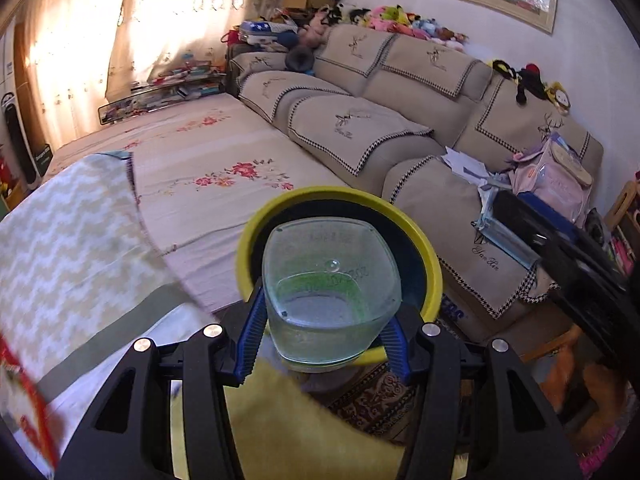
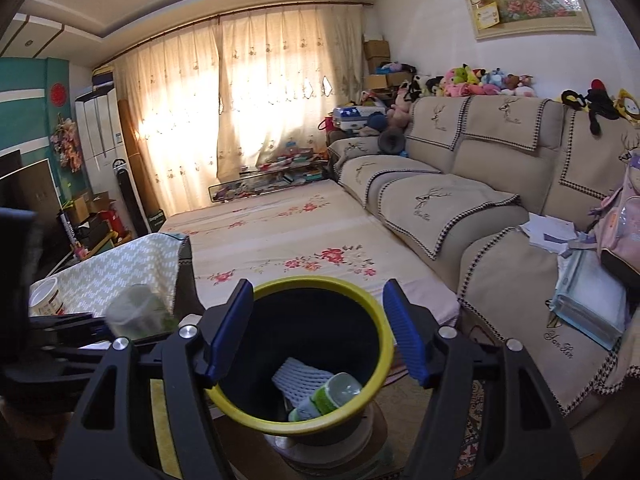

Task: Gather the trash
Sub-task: 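Carry the clear cup over the bin and open the left gripper, then reach the right gripper to the white paper cup and grasp it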

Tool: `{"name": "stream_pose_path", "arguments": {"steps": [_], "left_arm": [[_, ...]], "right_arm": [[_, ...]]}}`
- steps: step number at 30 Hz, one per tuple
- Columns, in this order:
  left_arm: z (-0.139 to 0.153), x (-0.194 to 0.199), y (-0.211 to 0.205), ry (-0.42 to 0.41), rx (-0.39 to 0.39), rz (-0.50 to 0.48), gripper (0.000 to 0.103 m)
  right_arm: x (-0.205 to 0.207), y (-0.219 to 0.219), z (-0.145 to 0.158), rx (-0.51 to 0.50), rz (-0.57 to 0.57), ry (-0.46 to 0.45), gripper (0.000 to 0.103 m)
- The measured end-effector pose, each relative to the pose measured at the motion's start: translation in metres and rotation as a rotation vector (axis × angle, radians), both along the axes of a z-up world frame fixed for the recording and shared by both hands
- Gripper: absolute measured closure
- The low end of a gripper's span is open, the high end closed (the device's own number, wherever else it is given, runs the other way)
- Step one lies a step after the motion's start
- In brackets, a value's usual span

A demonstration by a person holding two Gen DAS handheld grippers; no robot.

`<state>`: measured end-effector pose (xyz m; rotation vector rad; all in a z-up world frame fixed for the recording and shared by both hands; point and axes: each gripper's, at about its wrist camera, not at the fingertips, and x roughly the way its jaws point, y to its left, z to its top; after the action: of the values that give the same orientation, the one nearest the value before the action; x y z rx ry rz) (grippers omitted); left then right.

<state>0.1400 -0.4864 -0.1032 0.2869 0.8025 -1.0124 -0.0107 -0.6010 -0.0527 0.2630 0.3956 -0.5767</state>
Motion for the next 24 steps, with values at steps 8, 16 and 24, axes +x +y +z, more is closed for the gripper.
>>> {"name": "stream_pose_path", "arguments": {"steps": [8,16,24], "left_arm": [[-0.021,0.024,-0.039,-0.006,0.009,0.043,0.027],[0.028,0.003,0.065,-0.056,-0.108,0.141,0.014],[0.059,-0.042,0.221,-0.203,-0.177,0.382,0.007]], "right_arm": [[-0.003,-0.008,-0.001,0.008,-0.033,0.007,0.033],[0.022,0.013,-0.015,0.036,0.06,0.038,0.033],[0.059,0.062,-0.018,0.057,0.236,0.067,0.031]]}}
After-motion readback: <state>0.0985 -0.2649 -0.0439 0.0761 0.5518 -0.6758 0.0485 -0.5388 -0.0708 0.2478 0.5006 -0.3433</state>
